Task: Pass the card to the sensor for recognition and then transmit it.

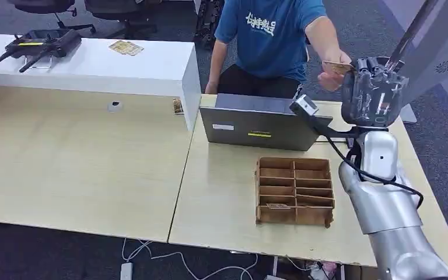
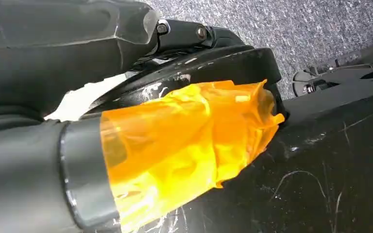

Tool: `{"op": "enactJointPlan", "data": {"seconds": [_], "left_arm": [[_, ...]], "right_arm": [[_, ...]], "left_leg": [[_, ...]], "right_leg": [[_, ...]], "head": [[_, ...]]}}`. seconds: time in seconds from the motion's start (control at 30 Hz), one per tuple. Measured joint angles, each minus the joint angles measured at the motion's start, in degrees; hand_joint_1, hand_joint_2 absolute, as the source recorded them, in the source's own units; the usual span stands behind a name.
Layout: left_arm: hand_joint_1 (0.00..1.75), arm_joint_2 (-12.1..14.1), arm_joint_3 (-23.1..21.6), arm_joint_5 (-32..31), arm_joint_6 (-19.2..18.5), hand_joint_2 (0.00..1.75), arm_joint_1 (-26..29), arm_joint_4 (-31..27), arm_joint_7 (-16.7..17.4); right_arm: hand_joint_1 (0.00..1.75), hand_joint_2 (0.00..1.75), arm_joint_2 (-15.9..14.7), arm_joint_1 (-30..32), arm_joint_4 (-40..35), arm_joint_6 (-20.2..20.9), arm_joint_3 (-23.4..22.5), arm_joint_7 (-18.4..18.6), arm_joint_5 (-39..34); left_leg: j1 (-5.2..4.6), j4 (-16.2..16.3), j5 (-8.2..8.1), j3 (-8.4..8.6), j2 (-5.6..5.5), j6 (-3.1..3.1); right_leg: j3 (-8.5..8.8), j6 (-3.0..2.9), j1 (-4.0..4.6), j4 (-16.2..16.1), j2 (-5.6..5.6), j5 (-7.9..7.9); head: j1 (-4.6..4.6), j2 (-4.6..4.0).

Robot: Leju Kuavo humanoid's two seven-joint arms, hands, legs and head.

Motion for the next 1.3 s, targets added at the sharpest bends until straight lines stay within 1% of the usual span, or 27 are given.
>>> {"op": "enactJointPlan", "data": {"seconds": [0.5,0.53,0.57,0.97,1.3], "left_arm": [[0.00,0.0,0.0,0.1,0.0,0.00,0.0,0.0,0.0],[0.00,0.0,0.0,0.2,0.0,0.00,0.0,0.0,0.0],[0.00,0.0,0.0,0.2,0.0,0.00,0.0,0.0,0.0],[0.00,0.0,0.0,0.5,0.0,0.00,0.0,0.0,0.0],[0.00,0.0,0.0,1.0,0.0,0.00,0.0,0.0,0.0]], "right_arm": [[1.75,1.75,0.0,0.0,1.2,0.0,0.4,0.0,0.0],[0.56,1.75,0.0,0.0,1.2,0.0,0.4,0.0,0.0],[0.00,1.75,0.0,0.0,1.3,0.0,0.4,0.0,-0.1],[0.00,1.75,0.0,0.0,1.8,-0.2,0.4,0.0,-1.0],[0.00,1.75,0.0,0.2,1.7,-1.2,0.5,0.0,-1.6]], "left_leg": [[0.00,0.0,0.00,0.00,-0.01,0.00],[0.00,0.0,0.00,-0.01,-0.01,0.00],[0.00,0.0,0.00,-0.01,-0.01,0.00],[0.00,0.0,0.00,0.01,0.00,0.00],[0.00,0.0,0.00,0.01,0.01,0.00]], "right_leg": [[0.00,0.00,0.01,0.0,-0.01,-0.01],[-0.01,0.00,0.01,0.0,-0.01,-0.01],[-0.01,0.00,0.00,0.0,-0.01,-0.01],[0.00,0.00,0.00,0.0,0.00,0.00],[-0.02,0.00,0.00,0.0,0.01,0.00]], "head": [[0.00,0.00],[0.02,0.00],[0.00,0.00],[0.00,0.00],[0.00,0.00]]}}
